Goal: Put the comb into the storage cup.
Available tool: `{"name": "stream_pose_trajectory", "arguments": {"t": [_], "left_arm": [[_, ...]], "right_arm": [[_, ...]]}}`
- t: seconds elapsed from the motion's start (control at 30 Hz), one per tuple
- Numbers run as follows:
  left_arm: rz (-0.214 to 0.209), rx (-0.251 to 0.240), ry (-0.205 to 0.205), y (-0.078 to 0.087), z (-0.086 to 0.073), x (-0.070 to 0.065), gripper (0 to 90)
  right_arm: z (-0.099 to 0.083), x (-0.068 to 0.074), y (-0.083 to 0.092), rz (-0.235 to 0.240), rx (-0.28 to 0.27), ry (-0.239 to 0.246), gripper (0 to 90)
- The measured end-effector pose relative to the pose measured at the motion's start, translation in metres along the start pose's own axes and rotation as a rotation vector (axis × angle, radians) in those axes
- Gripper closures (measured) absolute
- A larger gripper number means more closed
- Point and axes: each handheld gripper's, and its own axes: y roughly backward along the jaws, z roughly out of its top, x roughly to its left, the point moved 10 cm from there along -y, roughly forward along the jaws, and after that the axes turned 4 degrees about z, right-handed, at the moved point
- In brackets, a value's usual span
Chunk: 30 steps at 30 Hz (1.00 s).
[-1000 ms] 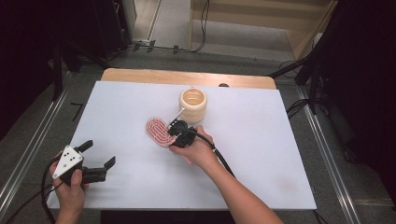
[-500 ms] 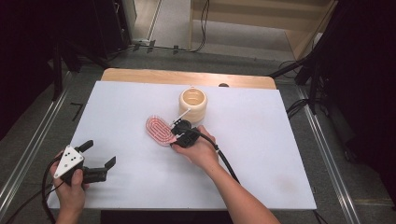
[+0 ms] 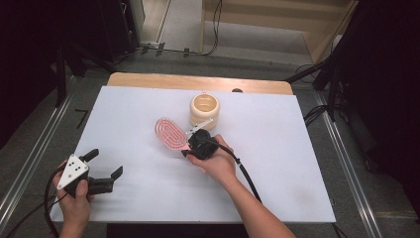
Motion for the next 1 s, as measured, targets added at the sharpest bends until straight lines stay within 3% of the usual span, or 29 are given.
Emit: {"name": "stream_pose_trajectory", "arguments": {"t": [0.07,0.3,0.73,1.0], "left_arm": [[0.001,0.001,0.0,0.0,0.0,0.0,0.0],[0.009,-0.001,0.002,0.0,0.0,0.001,0.0],[0.023,-0.019,-0.006,0.001,0.004,0.001,0.0],[0.031,-0.009,-0.028,0.0,0.005,-0.001,0.0]], "right_arm": [[0.001,0.0,0.005,0.005,-0.045,0.022,68.1],[-0.002,0.002,0.015,0.011,-0.098,0.049,68.1],[-0.012,-0.001,0.038,0.026,-0.22,0.058,68.2],[-0.017,-0.001,0.046,0.034,-0.248,0.068,68.2]]}}
